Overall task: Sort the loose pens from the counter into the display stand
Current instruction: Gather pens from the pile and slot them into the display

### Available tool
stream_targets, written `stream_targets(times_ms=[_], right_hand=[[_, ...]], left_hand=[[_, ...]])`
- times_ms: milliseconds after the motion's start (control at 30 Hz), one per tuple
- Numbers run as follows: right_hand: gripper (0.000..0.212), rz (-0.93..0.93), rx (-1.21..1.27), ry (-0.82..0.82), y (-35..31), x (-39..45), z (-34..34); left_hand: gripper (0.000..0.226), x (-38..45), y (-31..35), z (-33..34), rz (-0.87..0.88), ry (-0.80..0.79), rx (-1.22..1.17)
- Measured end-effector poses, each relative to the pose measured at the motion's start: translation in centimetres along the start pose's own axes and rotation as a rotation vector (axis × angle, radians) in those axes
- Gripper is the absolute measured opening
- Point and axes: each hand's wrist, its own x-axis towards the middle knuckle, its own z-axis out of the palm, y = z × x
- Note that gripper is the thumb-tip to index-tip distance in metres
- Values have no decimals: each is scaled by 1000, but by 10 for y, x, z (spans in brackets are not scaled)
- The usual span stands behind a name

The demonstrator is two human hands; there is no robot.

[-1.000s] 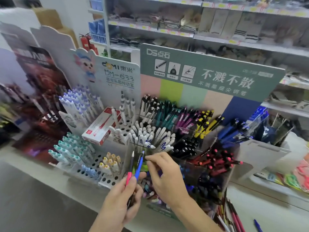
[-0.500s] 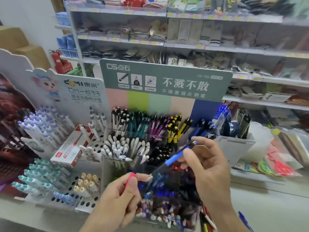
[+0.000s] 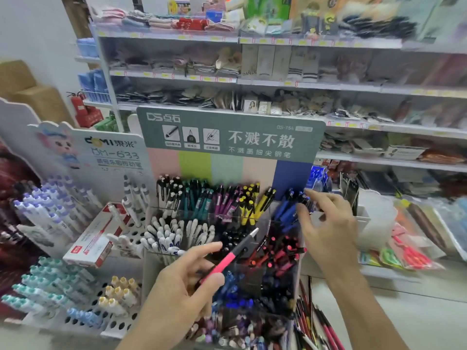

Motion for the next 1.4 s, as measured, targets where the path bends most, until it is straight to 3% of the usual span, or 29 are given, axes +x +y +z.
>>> stream_targets(times_ms=[133,167,233,300,367,600,700,800,900,967,1000,1167,1267,1400], right_hand=[[25,-199,82,113,-29,-13,-11],[18,-267,166,28,-39,-18,-14],[18,-283,330,-324,-58,-27,-20],[38,-194,381,-689,-69,-34,-18],[50,-141,439,-835,-75,-42,-12],[78,49,657,-781,-80,-61,-10],[74,117,684,-701,-72,-64,-13],[65,234,727,-586,-60,-59,-24],[56,275,737,-225,-41,-52,-40],[54,220,588,77,-27,-52,-47],[54,173,528,152,-19,-53,-47],[33,-64,275,67,11,-64,-28],[20,-87,119,-49,17,-73,-15],[55,-34,3,-186,19,-89,-8]], left_hand=[[18,3,5,-7,71,134,97],[17,4,7,-8,86,156,122],[12,5,11,-8,114,188,143],[9,8,13,-5,137,212,106],[9,11,13,-2,178,212,79],[32,9,-2,13,247,189,79],[25,8,-1,15,224,153,135],[21,10,-3,16,239,213,232],[23,16,-5,18,324,266,388],[24,23,-7,26,386,239,471],[26,28,-10,34,415,204,499],[52,57,-35,78,506,43,698],[65,71,-46,89,546,43,895],[58,82,-52,89,618,123,984]])
